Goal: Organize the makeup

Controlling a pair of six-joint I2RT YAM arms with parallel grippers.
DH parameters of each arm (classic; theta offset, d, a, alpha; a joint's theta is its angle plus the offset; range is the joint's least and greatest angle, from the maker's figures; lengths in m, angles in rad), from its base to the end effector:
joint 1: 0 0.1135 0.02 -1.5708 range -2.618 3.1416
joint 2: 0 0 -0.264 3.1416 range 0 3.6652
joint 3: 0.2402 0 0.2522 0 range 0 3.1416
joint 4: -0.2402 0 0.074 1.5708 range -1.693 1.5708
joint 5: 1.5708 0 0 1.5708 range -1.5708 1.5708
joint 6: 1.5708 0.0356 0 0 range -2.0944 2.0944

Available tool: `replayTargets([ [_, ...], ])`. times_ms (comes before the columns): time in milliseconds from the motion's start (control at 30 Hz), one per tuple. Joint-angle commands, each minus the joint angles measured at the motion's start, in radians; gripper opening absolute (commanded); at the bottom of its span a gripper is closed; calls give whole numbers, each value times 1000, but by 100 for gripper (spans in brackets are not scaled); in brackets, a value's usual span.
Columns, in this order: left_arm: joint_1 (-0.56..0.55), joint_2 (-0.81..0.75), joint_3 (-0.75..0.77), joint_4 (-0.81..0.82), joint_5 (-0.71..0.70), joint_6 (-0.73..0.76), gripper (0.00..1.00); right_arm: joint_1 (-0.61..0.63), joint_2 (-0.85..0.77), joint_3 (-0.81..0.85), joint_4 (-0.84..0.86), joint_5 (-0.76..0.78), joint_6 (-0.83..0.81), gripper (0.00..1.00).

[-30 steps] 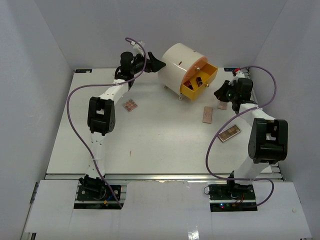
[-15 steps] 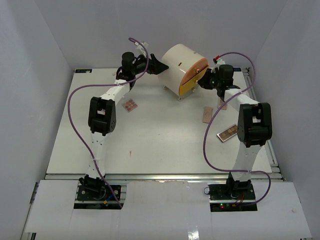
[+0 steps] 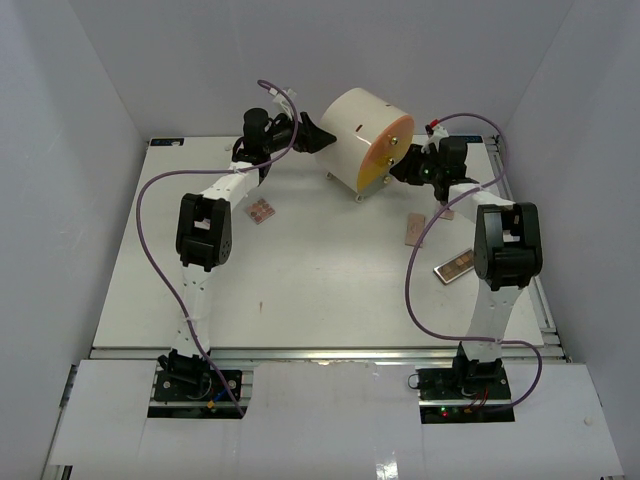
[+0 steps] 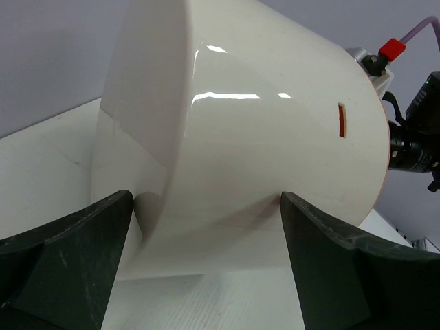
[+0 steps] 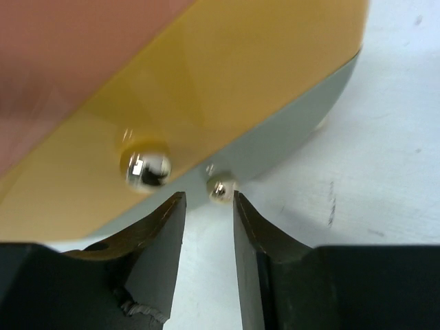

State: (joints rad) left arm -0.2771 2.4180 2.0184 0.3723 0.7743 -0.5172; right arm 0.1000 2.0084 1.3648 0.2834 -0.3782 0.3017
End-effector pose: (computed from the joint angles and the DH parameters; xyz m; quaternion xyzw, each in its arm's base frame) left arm 0.5379 -0.1789 0.2455 0.1819 0.6904 -0.4993 0.4909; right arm 0.4604 0.0594 0.2159 -0.0251 0.8143 0.2630 0.5168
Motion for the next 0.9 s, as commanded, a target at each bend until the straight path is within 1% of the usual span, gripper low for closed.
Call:
replayTargets([
  [0, -9, -57, -20, -3, 10, -34, 98, -39, -82, -87, 148, -179, -46, 44],
  [133, -4, -69, -15, 9, -7, -48, 98, -58, -13, -60, 132, -261, -53, 52],
  [300, 4, -71, -16, 23, -5, -82, 98, -57, 41, -12, 137, -271, -41, 54],
  [400, 10, -76, -28, 24, -4, -87, 98, -58, 105, 44, 135, -279, -19, 55],
  [600, 15, -74, -41, 45, 7, -104, 98, -57, 170, 98, 136, -286, 14, 55],
  [867, 15, -77, -57, 67, 14, -113, 98, -55, 206, 129, 156, -301, 49, 52],
])
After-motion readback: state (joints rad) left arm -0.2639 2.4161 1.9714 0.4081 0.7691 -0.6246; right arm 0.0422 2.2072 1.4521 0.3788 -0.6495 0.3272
